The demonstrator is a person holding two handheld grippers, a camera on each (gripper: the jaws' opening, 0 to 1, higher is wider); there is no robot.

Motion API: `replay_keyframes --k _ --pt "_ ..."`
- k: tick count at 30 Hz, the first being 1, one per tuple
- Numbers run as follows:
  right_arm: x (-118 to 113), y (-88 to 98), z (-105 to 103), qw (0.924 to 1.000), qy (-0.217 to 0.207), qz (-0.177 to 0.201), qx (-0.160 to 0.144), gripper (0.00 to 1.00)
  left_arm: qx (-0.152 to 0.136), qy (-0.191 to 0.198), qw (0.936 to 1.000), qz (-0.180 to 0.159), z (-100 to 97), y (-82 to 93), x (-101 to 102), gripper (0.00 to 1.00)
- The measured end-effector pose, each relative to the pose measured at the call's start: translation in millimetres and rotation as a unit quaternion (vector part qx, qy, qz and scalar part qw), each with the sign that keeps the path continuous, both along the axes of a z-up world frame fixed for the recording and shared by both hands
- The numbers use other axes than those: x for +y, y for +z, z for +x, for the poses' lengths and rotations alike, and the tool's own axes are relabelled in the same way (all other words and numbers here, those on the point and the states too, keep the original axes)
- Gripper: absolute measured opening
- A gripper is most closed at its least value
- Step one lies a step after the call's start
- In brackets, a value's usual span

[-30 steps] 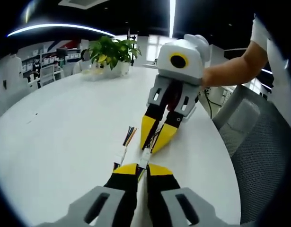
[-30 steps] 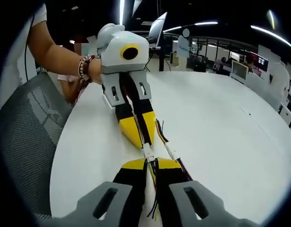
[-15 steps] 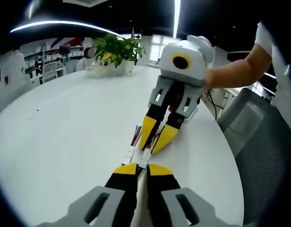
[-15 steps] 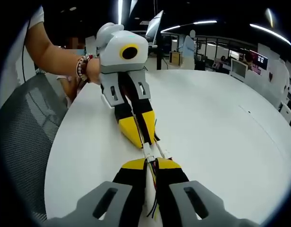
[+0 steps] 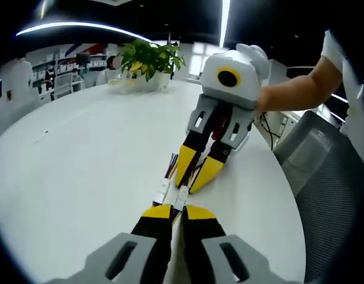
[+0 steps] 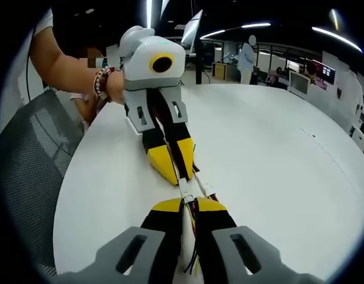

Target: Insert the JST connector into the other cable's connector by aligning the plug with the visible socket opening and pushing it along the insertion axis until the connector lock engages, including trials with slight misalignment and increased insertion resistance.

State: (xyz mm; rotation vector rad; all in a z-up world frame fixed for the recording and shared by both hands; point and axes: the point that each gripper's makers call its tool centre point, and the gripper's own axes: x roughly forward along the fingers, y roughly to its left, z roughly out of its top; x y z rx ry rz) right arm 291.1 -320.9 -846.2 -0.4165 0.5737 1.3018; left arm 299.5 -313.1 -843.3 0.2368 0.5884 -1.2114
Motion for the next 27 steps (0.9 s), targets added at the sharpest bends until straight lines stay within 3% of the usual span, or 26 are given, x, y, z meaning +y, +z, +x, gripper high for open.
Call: replay_keyframes --k 19,27 --pt "-2.0 -0.6 2.0 1.0 -0.001 -0.004 -0.007 0.04 -0.003 0.003 1.0 0.002 1.5 -1.4 -0.1 0.0" --pt "-4.0 2.5 3.0 0.9998 -0.021 0.0 0.006 0.07 0.002 0.01 0.9999 -0.014 1.0 5.4 -0.6 0.0"
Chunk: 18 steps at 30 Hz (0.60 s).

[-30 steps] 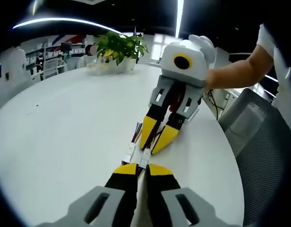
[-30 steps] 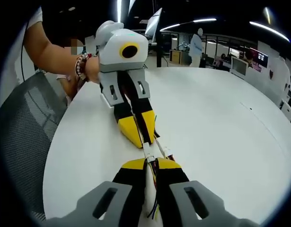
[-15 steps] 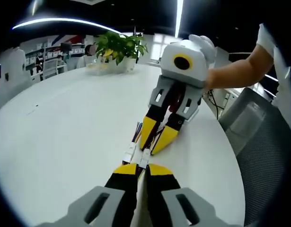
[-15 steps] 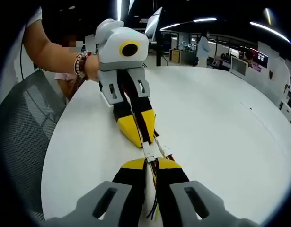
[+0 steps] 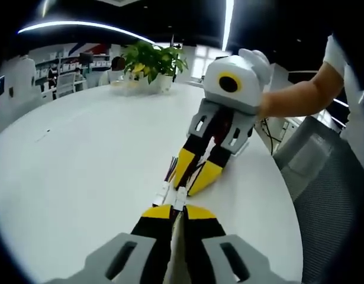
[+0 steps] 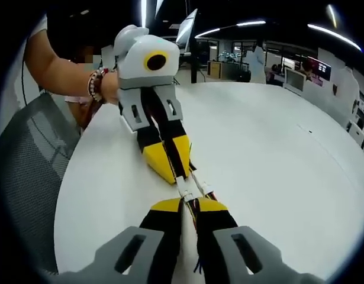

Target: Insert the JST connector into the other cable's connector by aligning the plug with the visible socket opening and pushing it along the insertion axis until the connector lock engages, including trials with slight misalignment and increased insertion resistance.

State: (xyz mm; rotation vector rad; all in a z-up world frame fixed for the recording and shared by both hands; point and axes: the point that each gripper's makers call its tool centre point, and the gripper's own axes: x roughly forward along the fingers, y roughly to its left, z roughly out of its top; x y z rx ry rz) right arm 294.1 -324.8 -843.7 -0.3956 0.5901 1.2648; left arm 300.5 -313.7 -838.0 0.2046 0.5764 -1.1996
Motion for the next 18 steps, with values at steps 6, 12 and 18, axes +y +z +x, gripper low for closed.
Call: replay_keyframes --k 6,12,18 --pt "-0.9 2.4 0.5 1.0 -0.007 0.003 0.002 0.09 -0.001 0.003 1.0 0.001 0.2 1.5 1.4 0.0" --pt "-2.8 7.9 -0.2 0.9999 -0.011 0.007 -0.001 0.12 -0.003 0.008 1.0 0.0 -0.2 5.3 2.3 0.04" --pt "-5.9 16.6 1.1 0.9996 -0.024 0.015 -0.006 0.16 -0.005 0.016 0.9998 -0.01 -1.4 14.6 1.5 0.09"
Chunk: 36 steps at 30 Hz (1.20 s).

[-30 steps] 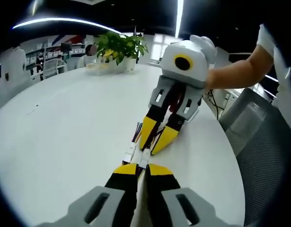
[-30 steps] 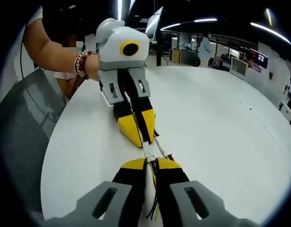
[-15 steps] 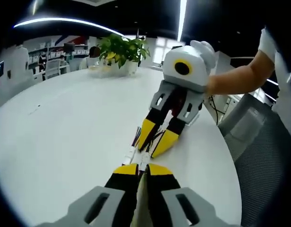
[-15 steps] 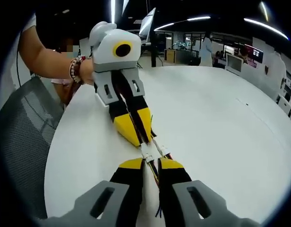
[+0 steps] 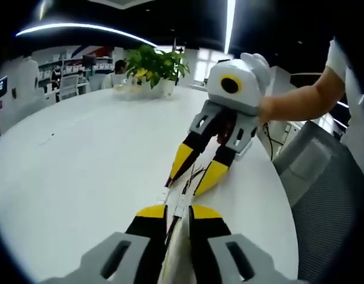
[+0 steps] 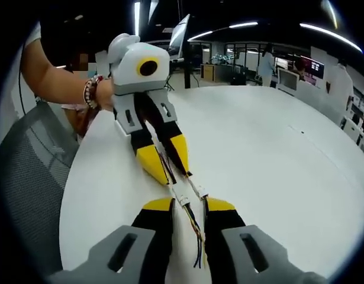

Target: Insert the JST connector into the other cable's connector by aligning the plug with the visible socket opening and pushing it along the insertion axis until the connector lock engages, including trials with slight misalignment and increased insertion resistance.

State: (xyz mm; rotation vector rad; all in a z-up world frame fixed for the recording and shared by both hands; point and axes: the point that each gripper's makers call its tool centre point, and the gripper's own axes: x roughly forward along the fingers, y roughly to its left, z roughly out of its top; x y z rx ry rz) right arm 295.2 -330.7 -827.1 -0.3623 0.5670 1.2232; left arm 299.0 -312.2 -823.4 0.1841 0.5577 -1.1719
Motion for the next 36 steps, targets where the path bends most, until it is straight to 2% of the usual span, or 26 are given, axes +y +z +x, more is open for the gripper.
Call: replay_keyframes --k 3,12,16,22,31,36 --pt "-0.5 6.9 1.3 0.9998 -0.014 0.015 0.003 0.18 -0.004 0.003 1.0 -0.006 -1.0 6.1 -0.3 0.1" --pt "-7.0 23.4 2.3 0.9991 -0.03 0.029 -0.007 0.21 -0.015 0.023 0.9995 -0.017 -1.8 25.0 2.3 0.24" --pt "-8.8 37.1 3.0 0.9981 -0.042 0.043 -0.013 0.23 -0.004 0.035 0.9987 -0.037 -5.0 38.3 3.8 0.32" --pt "-16.8 52.5 4.7 0.996 -0.069 0.053 -0.021 0.29 -0.013 0.045 0.998 -0.043 -9.4 53.8 8.2 0.35" --pt "-31.5 75.0 -5.8 0.9922 -0.097 0.072 -0.028 0.34 -0.024 0.07 0.9954 -0.06 -19.8 73.7 16.8 0.43" --pt "-39.2 91.7 -9.0 0.988 -0.12 0.091 -0.032 0.4 -0.032 0.087 0.9937 -0.063 -23.4 84.1 21.2 0.53"
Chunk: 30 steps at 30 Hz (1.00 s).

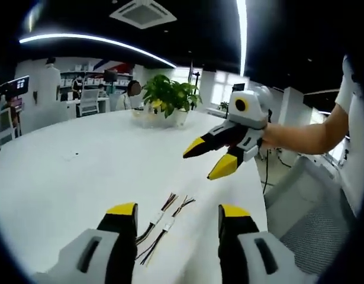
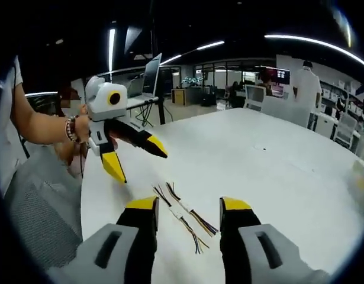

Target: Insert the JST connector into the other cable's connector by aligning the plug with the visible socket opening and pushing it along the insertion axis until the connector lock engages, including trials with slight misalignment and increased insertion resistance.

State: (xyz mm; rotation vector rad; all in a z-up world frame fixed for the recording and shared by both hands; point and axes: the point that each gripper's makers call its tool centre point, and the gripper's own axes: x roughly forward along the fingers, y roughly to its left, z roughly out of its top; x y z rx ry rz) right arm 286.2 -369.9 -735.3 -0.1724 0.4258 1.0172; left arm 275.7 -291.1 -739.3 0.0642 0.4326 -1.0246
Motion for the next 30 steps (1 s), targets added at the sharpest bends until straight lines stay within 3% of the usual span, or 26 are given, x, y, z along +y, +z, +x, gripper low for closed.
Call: replay_keyframes --k 5,10,14,20,30 --pt "-9.2 15.1 -5.5 0.9997 -0.018 0.01 -0.012 0.43 -0.007 0.019 0.9997 -0.009 -5.8 12.4 8.4 0.58" --pt "-24.0 25.0 -4.3 0.9978 -0.059 0.03 -0.007 0.59 -0.011 0.05 0.9985 -0.019 -12.1 22.4 15.6 0.69" --pt "-35.0 33.0 -10.6 0.9964 -0.074 0.037 -0.017 0.6 -0.02 0.062 0.9976 -0.023 -22.1 29.8 19.9 0.7" --pt "-59.5 41.7 -19.2 0.9914 -0.117 0.058 -0.012 0.71 -0.034 0.084 0.995 -0.041 -38.9 48.2 28.4 0.75" --pt "-90.0 49.2 -45.8 0.9845 -0.159 0.074 -0.011 0.77 -0.028 0.112 0.9926 -0.04 -69.1 51.1 46.5 0.83"
